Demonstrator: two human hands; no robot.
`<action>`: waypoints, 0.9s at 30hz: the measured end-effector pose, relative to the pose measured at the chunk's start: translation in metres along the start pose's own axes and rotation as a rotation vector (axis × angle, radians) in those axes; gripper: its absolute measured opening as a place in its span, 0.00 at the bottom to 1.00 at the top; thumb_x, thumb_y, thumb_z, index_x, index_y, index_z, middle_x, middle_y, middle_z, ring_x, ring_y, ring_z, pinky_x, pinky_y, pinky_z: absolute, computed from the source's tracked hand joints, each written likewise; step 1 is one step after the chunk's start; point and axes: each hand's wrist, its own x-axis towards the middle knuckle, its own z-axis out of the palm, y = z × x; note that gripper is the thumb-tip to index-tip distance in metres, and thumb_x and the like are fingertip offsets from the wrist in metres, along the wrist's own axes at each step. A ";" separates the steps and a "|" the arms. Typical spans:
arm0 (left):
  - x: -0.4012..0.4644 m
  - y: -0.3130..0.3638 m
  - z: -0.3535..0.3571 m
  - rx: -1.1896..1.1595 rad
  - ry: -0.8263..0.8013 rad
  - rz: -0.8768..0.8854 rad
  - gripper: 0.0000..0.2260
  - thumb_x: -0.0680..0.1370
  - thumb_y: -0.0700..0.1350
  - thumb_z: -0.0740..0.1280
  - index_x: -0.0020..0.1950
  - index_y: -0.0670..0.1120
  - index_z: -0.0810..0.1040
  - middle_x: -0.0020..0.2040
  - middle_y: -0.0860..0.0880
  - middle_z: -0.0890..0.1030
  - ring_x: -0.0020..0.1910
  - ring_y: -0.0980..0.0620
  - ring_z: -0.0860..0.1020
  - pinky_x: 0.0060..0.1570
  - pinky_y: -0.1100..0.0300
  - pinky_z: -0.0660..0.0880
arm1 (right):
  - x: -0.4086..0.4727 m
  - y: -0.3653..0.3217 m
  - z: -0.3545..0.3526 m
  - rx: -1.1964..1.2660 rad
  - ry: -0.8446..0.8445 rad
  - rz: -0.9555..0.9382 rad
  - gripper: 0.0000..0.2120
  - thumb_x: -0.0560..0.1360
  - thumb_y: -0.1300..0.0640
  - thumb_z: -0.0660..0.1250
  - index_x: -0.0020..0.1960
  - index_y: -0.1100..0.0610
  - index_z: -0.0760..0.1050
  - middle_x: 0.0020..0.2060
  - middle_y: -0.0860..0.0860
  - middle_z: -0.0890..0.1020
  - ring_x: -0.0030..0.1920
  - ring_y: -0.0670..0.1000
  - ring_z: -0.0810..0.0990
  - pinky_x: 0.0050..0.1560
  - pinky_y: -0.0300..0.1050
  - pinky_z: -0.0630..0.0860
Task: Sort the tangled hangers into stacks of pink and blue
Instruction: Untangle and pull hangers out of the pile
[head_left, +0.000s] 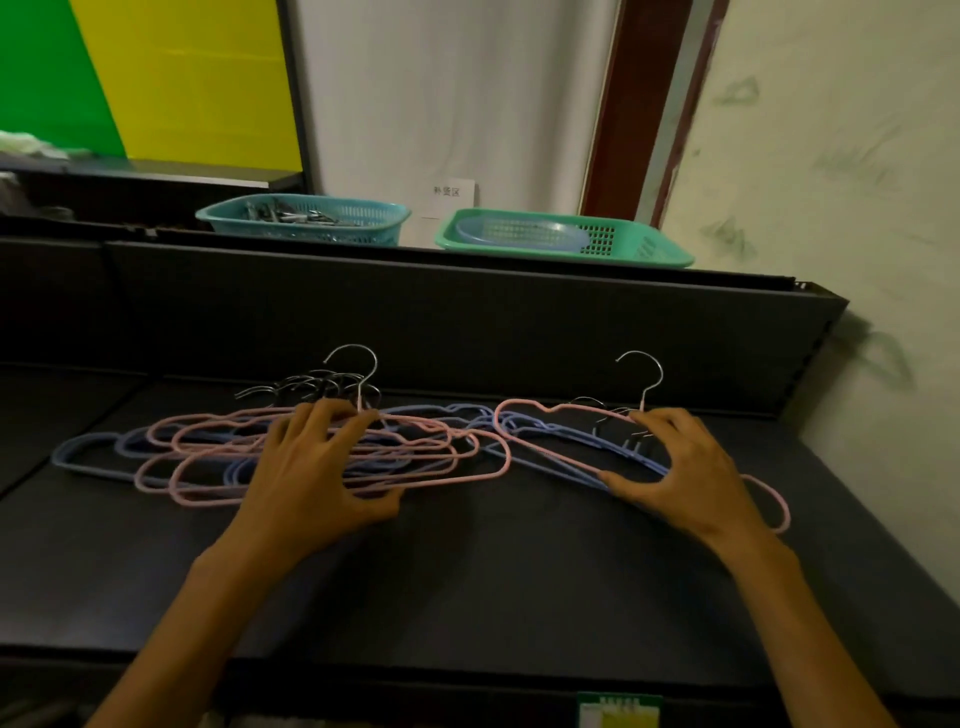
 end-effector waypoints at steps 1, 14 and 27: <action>-0.007 -0.003 -0.002 0.008 0.016 -0.005 0.40 0.62 0.71 0.59 0.68 0.50 0.70 0.64 0.43 0.71 0.62 0.40 0.69 0.60 0.41 0.67 | -0.002 -0.002 0.001 0.011 -0.002 -0.017 0.40 0.64 0.38 0.72 0.71 0.51 0.64 0.65 0.50 0.67 0.63 0.50 0.67 0.59 0.41 0.64; -0.096 -0.077 -0.041 0.083 0.091 -0.179 0.40 0.62 0.70 0.61 0.67 0.48 0.73 0.63 0.43 0.72 0.60 0.40 0.70 0.56 0.41 0.70 | -0.006 -0.087 0.028 0.108 -0.017 -0.179 0.39 0.64 0.41 0.74 0.70 0.53 0.65 0.65 0.53 0.68 0.65 0.52 0.67 0.63 0.48 0.67; -0.215 -0.267 -0.103 0.088 0.185 -0.310 0.40 0.62 0.71 0.61 0.67 0.48 0.73 0.63 0.46 0.71 0.61 0.44 0.70 0.59 0.43 0.69 | -0.015 -0.314 0.098 0.157 -0.051 -0.334 0.40 0.63 0.40 0.75 0.70 0.53 0.67 0.65 0.54 0.70 0.64 0.54 0.69 0.63 0.50 0.69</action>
